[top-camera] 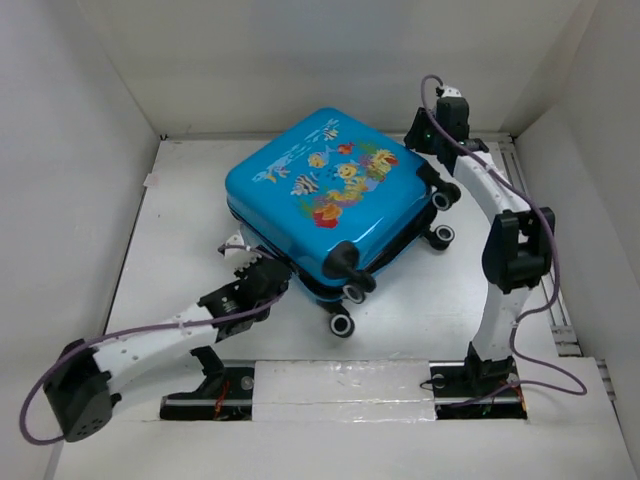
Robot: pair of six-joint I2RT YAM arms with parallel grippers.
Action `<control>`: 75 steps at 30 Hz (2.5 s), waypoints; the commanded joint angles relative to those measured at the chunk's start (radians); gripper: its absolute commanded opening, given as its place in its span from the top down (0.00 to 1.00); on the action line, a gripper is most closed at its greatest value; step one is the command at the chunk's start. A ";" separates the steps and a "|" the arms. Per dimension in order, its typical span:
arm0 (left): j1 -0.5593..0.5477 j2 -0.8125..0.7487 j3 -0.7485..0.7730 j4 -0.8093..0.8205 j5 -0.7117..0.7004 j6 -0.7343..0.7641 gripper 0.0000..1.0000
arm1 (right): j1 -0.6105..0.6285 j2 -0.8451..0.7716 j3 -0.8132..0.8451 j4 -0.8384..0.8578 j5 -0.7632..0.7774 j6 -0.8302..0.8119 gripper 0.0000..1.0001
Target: Pack the luggage
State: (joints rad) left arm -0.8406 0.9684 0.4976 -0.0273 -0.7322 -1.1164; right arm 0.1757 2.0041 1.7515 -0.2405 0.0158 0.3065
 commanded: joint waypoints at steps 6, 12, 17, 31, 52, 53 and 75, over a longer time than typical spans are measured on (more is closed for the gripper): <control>-0.127 -0.399 0.171 0.002 -0.318 0.247 0.53 | -0.045 -0.473 -0.170 -0.072 -0.113 0.051 0.37; 0.022 -0.072 0.430 0.379 -0.269 0.554 0.40 | -0.067 -0.961 -0.798 0.133 0.090 0.252 1.00; 0.507 0.433 0.861 0.172 0.412 0.488 0.37 | -0.058 -1.105 -1.055 0.098 0.113 0.321 1.00; 0.781 0.908 0.979 0.025 0.812 0.413 0.34 | 0.079 -0.601 -0.918 0.356 -0.129 0.177 1.00; 0.245 -0.521 -0.162 -0.040 0.260 0.134 0.38 | -0.024 0.061 0.457 -0.243 -0.425 -0.007 0.32; 0.245 -0.574 -0.145 -0.060 0.240 0.183 0.38 | -0.024 0.020 0.372 -0.243 -0.436 -0.023 0.32; 0.484 -0.213 0.031 0.342 0.205 0.175 0.45 | 0.407 -1.323 -1.328 0.278 0.215 0.322 1.00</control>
State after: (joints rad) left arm -0.4179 0.6163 0.3775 0.1368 -0.5278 -0.9447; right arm 0.6071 0.6735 0.3622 0.0540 -0.0544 0.4862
